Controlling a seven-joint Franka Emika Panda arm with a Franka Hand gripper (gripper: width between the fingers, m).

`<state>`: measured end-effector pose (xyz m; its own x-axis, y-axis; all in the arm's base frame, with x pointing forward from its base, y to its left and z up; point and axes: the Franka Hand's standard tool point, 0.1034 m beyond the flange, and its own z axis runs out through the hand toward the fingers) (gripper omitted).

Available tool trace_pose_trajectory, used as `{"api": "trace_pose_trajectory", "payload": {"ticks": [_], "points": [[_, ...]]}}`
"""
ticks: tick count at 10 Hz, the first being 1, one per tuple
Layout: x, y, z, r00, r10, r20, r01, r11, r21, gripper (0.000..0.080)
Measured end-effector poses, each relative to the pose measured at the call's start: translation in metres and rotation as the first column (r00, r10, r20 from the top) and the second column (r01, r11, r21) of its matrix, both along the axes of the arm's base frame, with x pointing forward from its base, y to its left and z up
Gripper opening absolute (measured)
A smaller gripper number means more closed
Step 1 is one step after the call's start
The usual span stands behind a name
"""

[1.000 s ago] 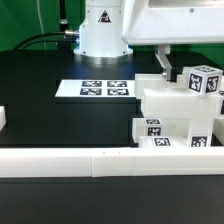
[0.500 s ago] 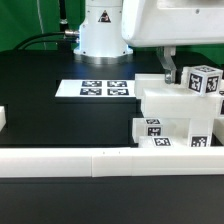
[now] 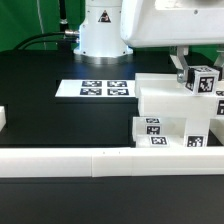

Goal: Assemble chair

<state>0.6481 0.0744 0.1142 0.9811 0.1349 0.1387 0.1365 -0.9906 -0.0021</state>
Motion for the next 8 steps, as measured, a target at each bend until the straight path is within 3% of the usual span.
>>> {"api": "trace_pose_trajectory", "payload": {"ticks": [3, 8], "points": [[0.0003, -0.0022, -0.0002, 0.969, -0.246, -0.007, 0.246, 0.969, 0.032, 0.0284], [0.0006, -0.0006, -0.0006, 0.792, -0.610, -0.031, 0.610, 0.788, 0.085, 0.0284]]}}
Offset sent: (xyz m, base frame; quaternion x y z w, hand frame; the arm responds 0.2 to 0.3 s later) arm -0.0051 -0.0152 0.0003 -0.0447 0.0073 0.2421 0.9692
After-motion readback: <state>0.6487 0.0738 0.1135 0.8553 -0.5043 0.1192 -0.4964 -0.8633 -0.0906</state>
